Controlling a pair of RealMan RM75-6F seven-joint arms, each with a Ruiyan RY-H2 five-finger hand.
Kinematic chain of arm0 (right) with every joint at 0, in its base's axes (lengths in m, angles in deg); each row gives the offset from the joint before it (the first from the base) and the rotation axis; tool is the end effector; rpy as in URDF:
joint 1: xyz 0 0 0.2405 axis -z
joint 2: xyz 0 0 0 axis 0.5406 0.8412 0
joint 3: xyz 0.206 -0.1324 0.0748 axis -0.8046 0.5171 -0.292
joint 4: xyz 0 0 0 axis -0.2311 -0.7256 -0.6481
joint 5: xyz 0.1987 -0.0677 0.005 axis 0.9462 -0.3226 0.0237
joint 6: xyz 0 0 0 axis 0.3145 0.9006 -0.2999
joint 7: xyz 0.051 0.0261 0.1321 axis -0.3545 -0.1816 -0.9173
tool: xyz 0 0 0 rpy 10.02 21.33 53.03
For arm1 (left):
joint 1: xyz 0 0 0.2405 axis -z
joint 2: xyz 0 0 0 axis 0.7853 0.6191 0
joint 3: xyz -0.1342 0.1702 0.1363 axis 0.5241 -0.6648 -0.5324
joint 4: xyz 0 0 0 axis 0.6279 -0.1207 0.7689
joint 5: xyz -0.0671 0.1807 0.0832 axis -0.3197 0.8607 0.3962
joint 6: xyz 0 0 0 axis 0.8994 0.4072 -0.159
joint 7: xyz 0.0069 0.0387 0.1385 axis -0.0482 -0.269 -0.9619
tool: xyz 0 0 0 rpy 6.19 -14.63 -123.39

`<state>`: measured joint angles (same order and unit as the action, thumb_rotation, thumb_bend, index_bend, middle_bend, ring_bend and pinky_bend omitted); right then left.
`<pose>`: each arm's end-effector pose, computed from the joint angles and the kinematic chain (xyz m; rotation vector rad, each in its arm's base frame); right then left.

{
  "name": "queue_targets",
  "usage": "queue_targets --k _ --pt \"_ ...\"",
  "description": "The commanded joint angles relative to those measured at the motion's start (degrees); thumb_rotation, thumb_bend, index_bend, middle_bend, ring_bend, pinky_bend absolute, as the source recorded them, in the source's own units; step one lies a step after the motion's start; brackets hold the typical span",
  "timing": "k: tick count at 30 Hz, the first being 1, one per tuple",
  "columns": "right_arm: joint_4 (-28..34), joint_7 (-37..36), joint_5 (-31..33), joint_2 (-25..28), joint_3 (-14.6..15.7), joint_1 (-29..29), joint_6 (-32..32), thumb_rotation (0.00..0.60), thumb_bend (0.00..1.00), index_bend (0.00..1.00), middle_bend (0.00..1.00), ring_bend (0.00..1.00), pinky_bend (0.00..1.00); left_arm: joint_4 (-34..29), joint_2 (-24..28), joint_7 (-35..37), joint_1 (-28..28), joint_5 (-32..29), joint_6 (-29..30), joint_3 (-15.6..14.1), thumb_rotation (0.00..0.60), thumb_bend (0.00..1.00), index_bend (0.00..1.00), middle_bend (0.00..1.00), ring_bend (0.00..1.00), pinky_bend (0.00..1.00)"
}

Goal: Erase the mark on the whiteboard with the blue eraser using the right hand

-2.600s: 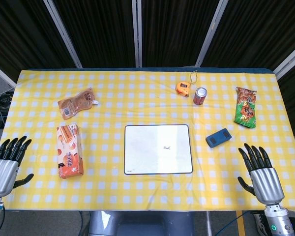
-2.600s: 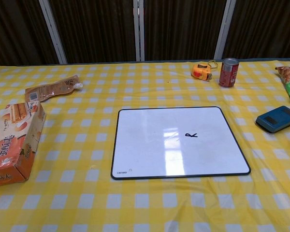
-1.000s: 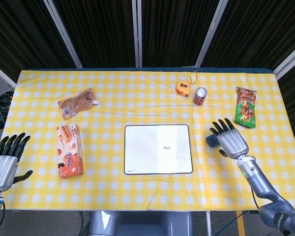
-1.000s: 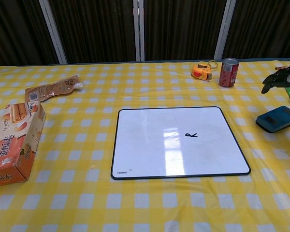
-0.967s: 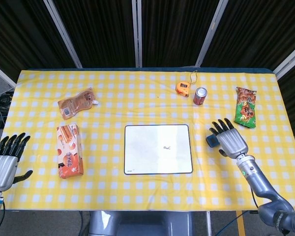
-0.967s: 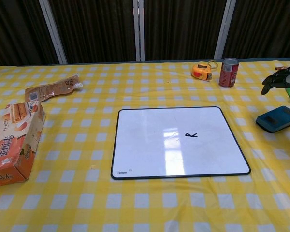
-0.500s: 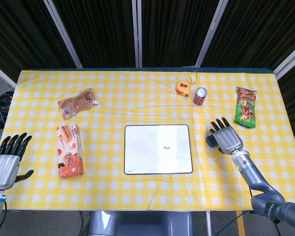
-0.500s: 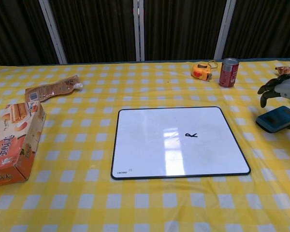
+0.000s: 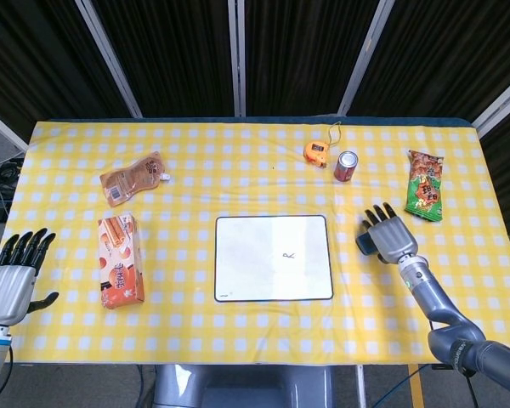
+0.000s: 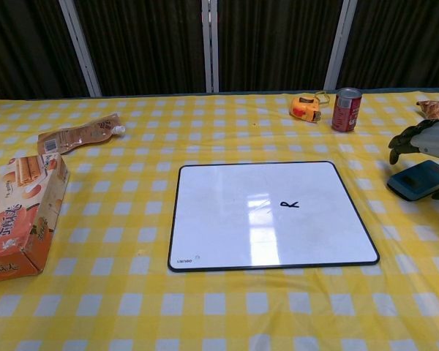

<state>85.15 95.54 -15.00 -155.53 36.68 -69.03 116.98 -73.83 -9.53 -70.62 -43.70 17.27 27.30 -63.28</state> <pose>-0.2879 -0.3650 0.0392 1.9196 -0.6228 0.3755 -0.3065 0.1942 0.1306 -1.5046 -0.8148 -0.7487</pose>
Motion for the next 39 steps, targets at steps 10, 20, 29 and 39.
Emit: queue_targets --k 10,20,29,39 --pt "-2.41 -1.28 0.05 -1.25 0.83 -0.55 0.52 0.6 0.14 0.35 0.14 0.03 0.05 -0.01 -0.04 -0.26 0.16 -0.39 -0.23 -0.05 0.6 0.0 0.0 0.0 0.0 0.0" --pt "-3.52 -2.25 -0.34 -2.27 1.43 -0.74 1.01 0.6 0.14 0.38 0.16 0.04 0.06 0.02 -0.01 -0.2 0.29 -0.62 -0.33 -0.06 0.6 0.0 0.0 0.0 0.0 0.0" --pt "-5.3 -11.3 -4.75 -4.29 1.04 0.25 7.33 0.6 0.19 0.82 0.66 0.65 0.66 0.13 -0.08 0.06 0.35 -0.67 -0.34 -0.11 0.6 0.0 0.0 0.0 0.0 0.0" --pt "6.25 -14.28 -5.94 -0.89 -1.05 1.12 13.0 0.6 0.19 0.83 0.7 0.72 0.74 0.22 -0.27 0.18 0.55 -0.79 -0.64 -0.16 0.6 0.0 0.0 0.0 0.0 0.0"
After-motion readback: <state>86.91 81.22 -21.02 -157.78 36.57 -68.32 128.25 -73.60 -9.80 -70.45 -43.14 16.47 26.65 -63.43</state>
